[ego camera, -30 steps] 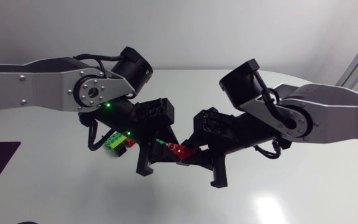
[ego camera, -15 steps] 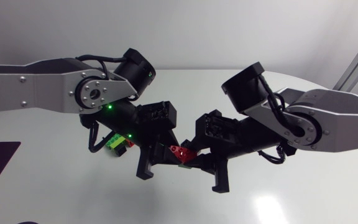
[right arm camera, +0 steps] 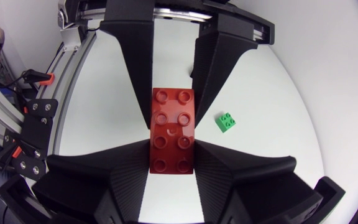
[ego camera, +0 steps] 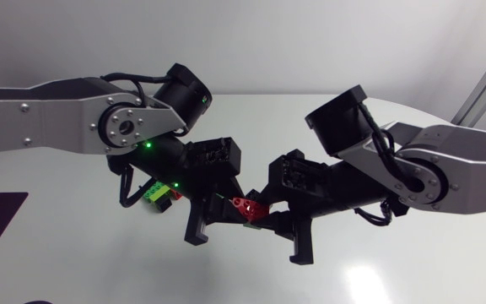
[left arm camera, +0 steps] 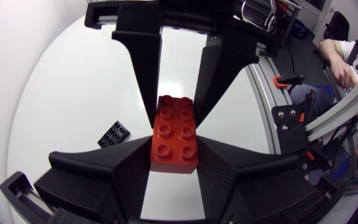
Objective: Separate the duplo bricks
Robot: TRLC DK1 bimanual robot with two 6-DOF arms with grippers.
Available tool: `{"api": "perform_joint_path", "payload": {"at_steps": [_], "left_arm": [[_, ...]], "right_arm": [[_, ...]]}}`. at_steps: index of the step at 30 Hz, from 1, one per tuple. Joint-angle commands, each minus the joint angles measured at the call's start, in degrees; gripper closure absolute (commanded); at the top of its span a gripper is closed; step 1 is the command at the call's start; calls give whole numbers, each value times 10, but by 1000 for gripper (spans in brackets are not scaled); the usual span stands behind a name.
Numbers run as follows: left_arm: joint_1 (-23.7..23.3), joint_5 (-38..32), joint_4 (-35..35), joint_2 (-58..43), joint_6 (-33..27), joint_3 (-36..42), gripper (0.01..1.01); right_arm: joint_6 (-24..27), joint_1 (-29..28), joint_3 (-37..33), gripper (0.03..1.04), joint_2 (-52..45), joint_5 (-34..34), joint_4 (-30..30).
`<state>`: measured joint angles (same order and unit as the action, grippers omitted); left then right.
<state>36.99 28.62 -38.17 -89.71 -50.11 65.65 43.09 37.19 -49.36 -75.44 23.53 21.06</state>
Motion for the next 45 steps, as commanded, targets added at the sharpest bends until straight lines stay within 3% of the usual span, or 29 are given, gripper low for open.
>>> {"api": "perform_joint_path", "payload": {"at_steps": [1, 4, 6, 11, 21, 29, 41, 45], "left_arm": [[-11, -21, -7, 5, -1, 1, 667], [-19, -22, -7, 8, -3, 1, 667], [-24, -22, -7, 10, -3, 0, 667], [-36, -15, -6, 18, 3, 4, 666], [-71, 90, 3, 38, 76, 40, 664], [-64, 132, 40, 38, 127, 35, 664], [-55, 174, 45, 31, 159, 35, 664], [-61, 201, 44, 23, 164, 45, 664]], "right_arm": [[1, 6, 17, 357, 21, -2, -1], [-4, 2, 20, 125, 32, -2, -1], [-6, -7, 23, 80, 42, 6, -1], [-18, -51, 30, 80, 59, 57, -3], [-40, -166, 45, 120, 28, 205, -34], [-61, -170, 29, 162, -5, 258, -46], [-61, -195, -28, 169, -29, 340, -6], [-54, -196, -29, 252, -30, 363, 5]]}}
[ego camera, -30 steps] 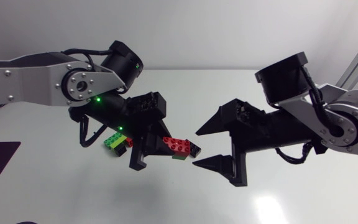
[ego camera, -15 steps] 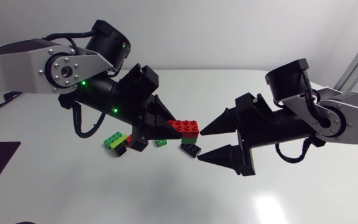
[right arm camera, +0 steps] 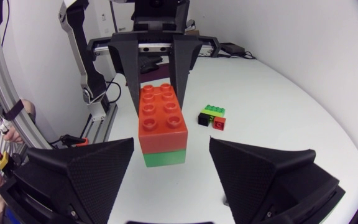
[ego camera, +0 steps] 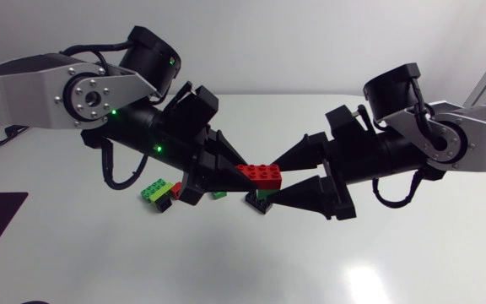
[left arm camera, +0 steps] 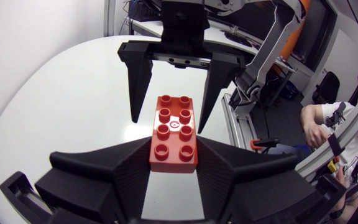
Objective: Separate the duplo bricks
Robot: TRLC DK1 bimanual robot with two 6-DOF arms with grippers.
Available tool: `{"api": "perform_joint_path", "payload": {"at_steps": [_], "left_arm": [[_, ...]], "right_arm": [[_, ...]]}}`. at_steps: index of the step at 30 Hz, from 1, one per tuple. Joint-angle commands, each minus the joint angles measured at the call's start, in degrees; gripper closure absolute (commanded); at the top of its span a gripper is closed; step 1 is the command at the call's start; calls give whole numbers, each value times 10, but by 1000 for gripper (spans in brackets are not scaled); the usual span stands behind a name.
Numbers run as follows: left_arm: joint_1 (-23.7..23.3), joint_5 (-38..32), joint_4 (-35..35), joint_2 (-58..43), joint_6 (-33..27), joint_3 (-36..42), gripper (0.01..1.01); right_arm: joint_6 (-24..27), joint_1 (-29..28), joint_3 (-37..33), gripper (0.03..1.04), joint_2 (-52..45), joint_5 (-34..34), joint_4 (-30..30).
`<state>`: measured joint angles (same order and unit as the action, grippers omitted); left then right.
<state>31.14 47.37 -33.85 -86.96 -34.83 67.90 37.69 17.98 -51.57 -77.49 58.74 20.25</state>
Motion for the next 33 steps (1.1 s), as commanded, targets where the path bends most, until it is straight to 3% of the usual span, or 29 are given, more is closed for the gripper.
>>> {"api": "perform_joint_path", "payload": {"at_steps": [1, 10, 26, 33], "left_arm": [[-3, 14, 1, -7, 11, 24, 664], [-11, 48, -14, -30, 13, 46, 664], [-21, 64, -28, -41, 0, 43, 664], [-20, 64, -27, -44, -2, 42, 664]], "right_arm": [[4, -4, -6, 274, -10, 13, 15], [42, -26, -26, 448, -37, 61, 57], [49, -27, -26, 452, -24, 88, 81], [49, -24, -16, 628, -15, 88, 81]]}}
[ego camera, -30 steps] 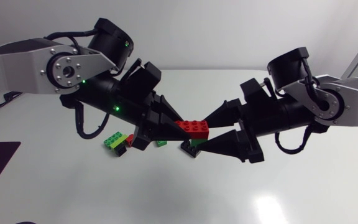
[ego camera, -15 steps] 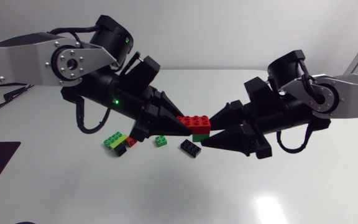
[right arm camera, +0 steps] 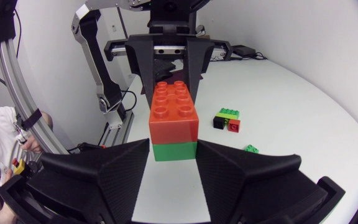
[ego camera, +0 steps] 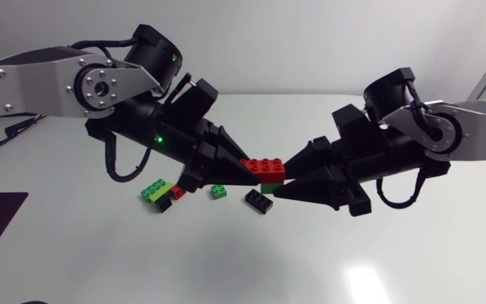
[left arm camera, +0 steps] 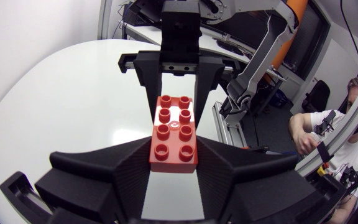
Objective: Separate the duplo bricks
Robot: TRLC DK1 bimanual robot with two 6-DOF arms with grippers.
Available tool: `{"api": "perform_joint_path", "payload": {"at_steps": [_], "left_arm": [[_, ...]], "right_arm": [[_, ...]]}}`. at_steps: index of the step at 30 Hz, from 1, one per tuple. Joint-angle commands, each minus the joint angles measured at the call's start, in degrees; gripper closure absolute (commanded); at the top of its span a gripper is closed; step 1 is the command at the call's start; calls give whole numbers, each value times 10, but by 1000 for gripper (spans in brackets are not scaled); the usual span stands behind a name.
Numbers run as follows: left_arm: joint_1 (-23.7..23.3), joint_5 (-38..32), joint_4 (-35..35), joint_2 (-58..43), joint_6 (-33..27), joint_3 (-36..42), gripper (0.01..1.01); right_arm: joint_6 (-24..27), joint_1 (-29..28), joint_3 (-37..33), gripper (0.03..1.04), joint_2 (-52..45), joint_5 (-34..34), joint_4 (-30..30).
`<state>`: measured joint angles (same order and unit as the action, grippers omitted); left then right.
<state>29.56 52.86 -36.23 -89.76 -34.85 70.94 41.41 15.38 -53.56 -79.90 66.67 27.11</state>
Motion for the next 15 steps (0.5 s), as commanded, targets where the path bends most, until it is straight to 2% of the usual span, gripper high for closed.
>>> {"api": "perform_joint_path", "payload": {"at_steps": [1, 5, 6, 15], "left_arm": [[-4, 9, -3, -16, -1, 12, 664], [0, 9, -3, -15, -1, 12, 666], [1, 9, -3, -14, -1, 12, 666], [-1, 18, -15, -16, 13, 37, 666]], "right_arm": [[12, 3, 6, 659, 11, 9, 12], [13, 7, 9, 844, 17, 8, 12], [15, 9, 10, 918, 19, 8, 12], [31, 32, 25, 956, 30, -12, 13]]}}
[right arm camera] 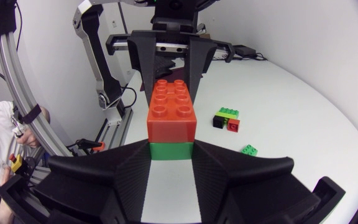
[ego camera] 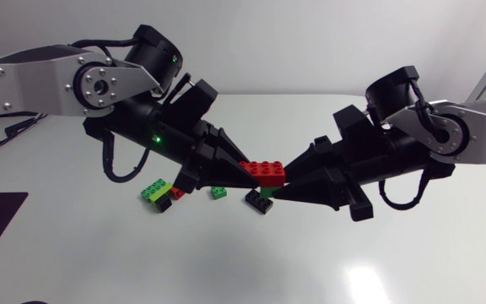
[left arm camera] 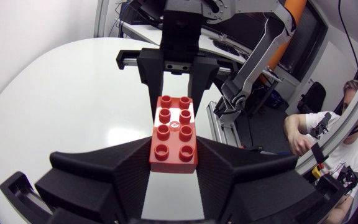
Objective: Separate the duplo bricks
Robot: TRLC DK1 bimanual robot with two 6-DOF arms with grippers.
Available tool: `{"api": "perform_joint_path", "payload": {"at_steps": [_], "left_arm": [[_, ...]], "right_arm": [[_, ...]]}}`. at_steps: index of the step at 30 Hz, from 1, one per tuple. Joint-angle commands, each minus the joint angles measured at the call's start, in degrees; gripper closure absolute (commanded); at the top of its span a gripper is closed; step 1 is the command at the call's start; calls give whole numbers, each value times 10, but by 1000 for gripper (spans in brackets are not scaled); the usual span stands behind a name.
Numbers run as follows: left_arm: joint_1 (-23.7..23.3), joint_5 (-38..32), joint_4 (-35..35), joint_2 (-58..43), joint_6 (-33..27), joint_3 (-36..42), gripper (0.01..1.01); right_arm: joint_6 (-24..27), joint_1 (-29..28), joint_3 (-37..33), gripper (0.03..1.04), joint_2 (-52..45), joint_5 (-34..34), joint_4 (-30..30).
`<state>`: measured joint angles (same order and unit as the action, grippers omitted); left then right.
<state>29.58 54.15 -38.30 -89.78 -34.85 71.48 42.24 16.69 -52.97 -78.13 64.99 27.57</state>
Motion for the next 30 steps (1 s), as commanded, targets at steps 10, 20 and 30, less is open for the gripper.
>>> {"api": "perform_joint_path", "payload": {"at_steps": [10, 20, 30], "left_arm": [[0, 9, -20, -15, 4, 59, 664], [-14, -177, 133, -13, -40, -86, 657], [15, -294, 266, -58, -63, -202, 648]], "right_arm": [[30, 25, 30, 956, 17, -38, -3], [31, -61, 28, 956, 3, -38, -17], [15, -112, 40, 956, -8, -53, -63]]}}
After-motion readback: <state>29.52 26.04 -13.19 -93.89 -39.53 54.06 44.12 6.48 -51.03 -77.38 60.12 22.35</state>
